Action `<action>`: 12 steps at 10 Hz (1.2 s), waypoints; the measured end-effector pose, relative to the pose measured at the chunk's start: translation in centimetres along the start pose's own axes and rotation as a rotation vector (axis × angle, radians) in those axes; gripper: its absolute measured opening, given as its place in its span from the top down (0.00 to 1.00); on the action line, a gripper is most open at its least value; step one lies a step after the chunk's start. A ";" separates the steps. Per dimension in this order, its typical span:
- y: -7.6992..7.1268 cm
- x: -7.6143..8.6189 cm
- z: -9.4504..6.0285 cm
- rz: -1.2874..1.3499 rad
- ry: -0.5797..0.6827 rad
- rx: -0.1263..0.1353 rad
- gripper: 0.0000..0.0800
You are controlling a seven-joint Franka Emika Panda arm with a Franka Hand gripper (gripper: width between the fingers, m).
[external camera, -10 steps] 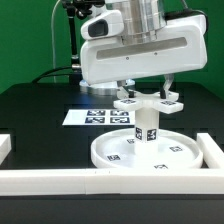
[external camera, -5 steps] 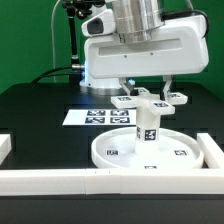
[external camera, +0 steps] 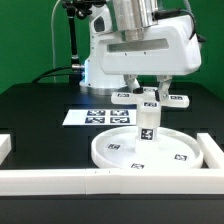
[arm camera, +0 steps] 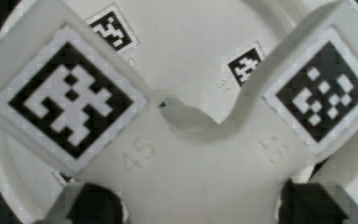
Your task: Assemble round table
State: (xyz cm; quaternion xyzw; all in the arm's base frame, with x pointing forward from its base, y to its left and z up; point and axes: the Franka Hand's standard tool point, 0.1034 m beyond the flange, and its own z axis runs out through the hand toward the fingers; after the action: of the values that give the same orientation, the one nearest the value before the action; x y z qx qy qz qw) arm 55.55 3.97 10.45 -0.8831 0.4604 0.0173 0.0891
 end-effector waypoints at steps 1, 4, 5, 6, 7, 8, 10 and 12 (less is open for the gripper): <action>-0.1 0.0 0.0 0.078 0.001 0.005 0.46; -0.1 0.1 0.0 0.098 0.004 0.007 0.37; -0.2 0.1 -0.1 0.094 0.004 0.008 0.24; -0.3 0.0 -0.8 0.064 0.001 0.010 0.24; -0.5 0.0 -2.0 0.042 0.000 0.017 0.20; -0.7 0.0 -2.9 0.038 0.000 0.023 0.20; -0.6 -0.1 -2.4 0.037 -0.001 0.019 0.19; -0.6 -0.1 -2.4 0.036 -0.002 0.018 0.19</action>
Offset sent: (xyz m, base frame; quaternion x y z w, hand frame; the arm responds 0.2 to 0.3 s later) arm 0.0000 0.0000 0.0000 0.0000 0.0000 0.0000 1.0000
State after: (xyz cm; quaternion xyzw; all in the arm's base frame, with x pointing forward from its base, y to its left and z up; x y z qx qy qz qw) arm 55.89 3.99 12.92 -0.8737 0.4764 0.0155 0.0971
